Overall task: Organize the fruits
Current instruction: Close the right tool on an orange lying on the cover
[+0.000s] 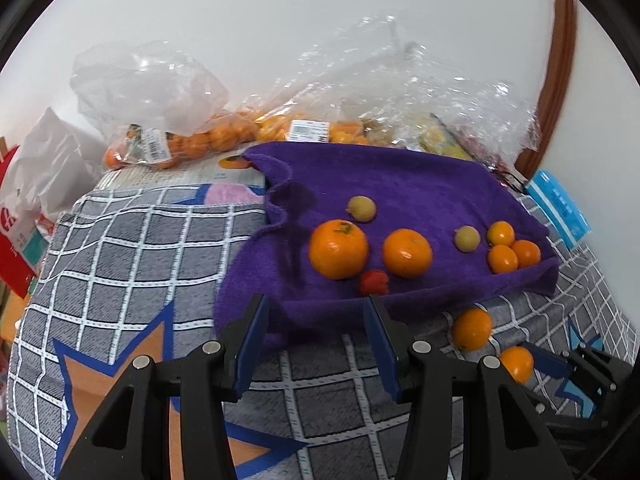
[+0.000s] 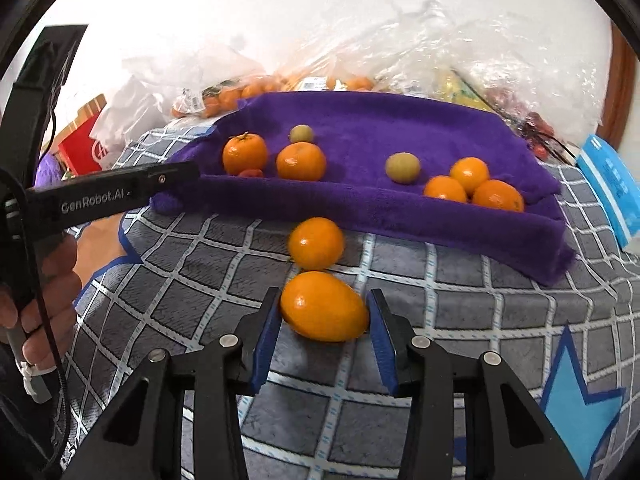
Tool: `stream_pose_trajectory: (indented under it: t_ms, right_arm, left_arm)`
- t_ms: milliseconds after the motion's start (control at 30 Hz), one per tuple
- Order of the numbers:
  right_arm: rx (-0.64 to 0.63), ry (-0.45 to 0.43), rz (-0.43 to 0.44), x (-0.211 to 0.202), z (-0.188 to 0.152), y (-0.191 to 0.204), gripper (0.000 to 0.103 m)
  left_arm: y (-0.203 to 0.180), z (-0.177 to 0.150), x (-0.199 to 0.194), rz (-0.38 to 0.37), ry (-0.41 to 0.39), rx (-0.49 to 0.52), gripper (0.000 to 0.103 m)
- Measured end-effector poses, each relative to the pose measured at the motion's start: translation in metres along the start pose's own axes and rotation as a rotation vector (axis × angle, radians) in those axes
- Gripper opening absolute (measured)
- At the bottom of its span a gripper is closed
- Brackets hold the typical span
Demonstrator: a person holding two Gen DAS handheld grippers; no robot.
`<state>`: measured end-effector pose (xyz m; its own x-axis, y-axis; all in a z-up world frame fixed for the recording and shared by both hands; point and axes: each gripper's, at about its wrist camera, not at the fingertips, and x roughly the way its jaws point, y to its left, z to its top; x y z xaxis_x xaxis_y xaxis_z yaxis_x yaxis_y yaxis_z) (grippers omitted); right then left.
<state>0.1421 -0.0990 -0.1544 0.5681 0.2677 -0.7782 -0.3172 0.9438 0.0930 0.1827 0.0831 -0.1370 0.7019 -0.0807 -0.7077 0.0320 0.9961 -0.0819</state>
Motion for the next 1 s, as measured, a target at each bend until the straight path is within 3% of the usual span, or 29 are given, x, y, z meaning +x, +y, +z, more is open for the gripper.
stream_pose_trajectory:
  t_ms: [267, 700, 800, 1000]
  right_arm:
    - [0.005, -0.036, -0.065, -0.021, -0.003, -0.025, 0.043]
    - [0.052, -0.073, -0.155, -0.052, -0.017, -0.071, 0.043]
    - [0.081, -0.087, -0.154, -0.060, -0.020, -0.081, 0.043]
    - [0.108, -0.105, -0.170, -0.070, -0.028, -0.097, 0.043]
  left_arm:
    - [-0.021, -0.008, -0.005, -0.073, 0.049, 0.013, 0.047]
    - [-0.052, -0.029, -0.007, -0.090, 0.122, 0.012, 0.047]
    - [-0.058, -0.028, -0.006, -0.124, 0.135, -0.002, 0.047]
    - [-0.083, -0.023, 0.000, -0.112, 0.123, 0.063, 0.047]
